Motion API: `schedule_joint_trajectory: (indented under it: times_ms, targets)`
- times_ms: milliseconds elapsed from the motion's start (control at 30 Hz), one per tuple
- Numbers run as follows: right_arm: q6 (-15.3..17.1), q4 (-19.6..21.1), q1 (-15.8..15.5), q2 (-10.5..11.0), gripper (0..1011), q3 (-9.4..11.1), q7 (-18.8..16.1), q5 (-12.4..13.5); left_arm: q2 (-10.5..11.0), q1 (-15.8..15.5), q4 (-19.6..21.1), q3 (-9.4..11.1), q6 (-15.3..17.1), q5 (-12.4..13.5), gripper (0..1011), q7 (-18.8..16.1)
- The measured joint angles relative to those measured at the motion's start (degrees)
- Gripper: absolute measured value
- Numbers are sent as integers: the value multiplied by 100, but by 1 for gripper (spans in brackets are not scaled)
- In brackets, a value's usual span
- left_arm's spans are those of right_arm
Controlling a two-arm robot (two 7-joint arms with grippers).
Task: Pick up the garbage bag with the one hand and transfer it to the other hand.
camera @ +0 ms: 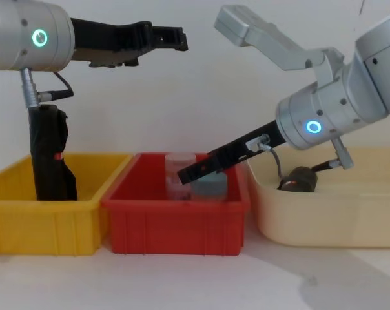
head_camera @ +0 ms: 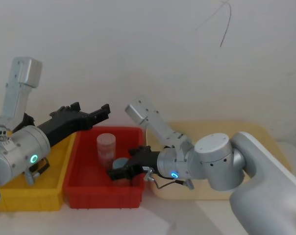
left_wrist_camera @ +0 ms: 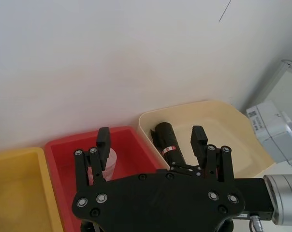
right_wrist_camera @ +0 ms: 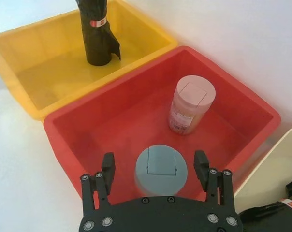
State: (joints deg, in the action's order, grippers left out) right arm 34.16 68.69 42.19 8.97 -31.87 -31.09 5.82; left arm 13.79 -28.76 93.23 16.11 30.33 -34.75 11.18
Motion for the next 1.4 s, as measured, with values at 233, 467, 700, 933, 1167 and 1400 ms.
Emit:
schedule_joint_trajectory:
  times_ms: [233, 467, 700, 933, 1167, 1400]
  targets:
    - [-49, -170, 53, -83, 1002, -10, 83, 27, 0, 0, 0, 0, 0, 0, 1000, 0]
    - [-61, -292, 86, -107, 1001, -42, 117, 43, 0, 0, 0, 0, 0, 0, 1000, 0]
    - [-58, -374, 102, -96, 1001, -87, 126, 55, 0, 0, 0, 0, 0, 0, 1000, 0]
    - [-68, -417, 105, -82, 973, -105, 149, 80, 0, 0, 0, 0, 0, 0, 1000, 0]
    - [-168, -442, 89, -72, 814, -88, 218, 115, 0, 0, 0, 0, 0, 0, 1000, 0]
    - [-216, -444, 64, -69, 663, -54, 289, 145, 0, 0, 0, 0, 0, 0, 1000, -1]
